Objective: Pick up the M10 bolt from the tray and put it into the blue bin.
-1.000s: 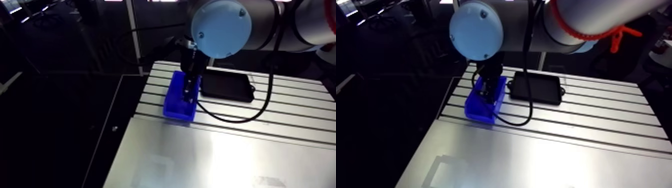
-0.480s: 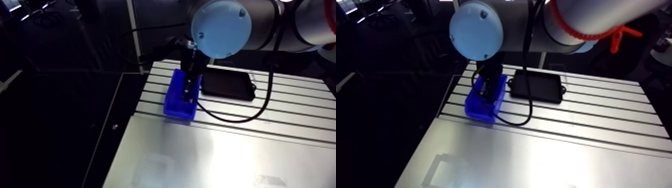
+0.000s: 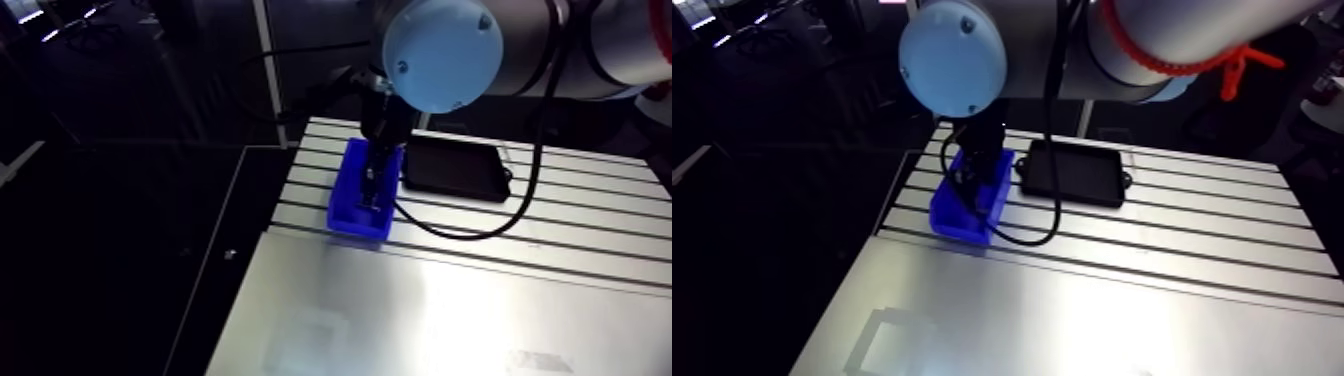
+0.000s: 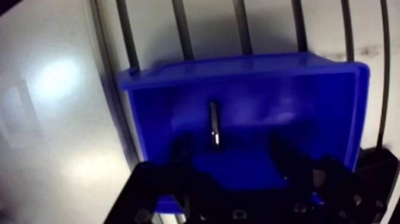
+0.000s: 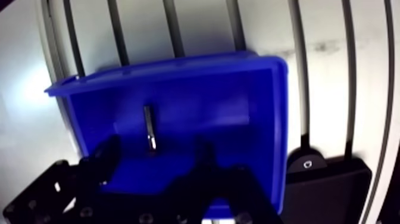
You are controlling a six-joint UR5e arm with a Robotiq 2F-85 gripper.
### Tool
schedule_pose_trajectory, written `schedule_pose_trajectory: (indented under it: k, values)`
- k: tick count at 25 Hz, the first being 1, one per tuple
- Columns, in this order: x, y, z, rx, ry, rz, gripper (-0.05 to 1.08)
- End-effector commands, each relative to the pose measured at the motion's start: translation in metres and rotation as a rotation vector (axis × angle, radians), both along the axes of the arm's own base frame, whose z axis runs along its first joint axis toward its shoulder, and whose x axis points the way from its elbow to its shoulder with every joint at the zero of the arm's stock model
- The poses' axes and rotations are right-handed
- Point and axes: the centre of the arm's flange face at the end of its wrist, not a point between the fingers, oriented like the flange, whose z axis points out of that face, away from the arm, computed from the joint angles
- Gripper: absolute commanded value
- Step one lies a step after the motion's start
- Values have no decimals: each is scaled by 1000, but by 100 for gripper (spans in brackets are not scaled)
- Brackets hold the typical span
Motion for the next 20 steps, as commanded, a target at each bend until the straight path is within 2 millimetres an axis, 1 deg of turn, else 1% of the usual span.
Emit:
schedule_pose_trajectory:
  k: [1,4,6,7,9,10,13,14,16,17,18,20]
  values:
    - [-5,-1,18,0,19,-31,1]
    - [-9,-3,38,-2,25,-43,1]
    - [-10,-9,53,-3,30,-42,1]
    - [-11,-13,64,-5,41,-45,1]
    - [-13,-13,88,-5,63,-71,1]
    - [-16,-13,104,-1,68,-100,1]
    - [-20,-7,140,23,42,-179,1]
    - [-18,-7,149,27,44,-199,1]
    - [-19,0,174,72,78,-303,1]
    - [-20,5,182,104,99,-364,1]
    - [-22,12,190,136,123,-437,1]
    - [-19,23,213,155,136,-604,1]
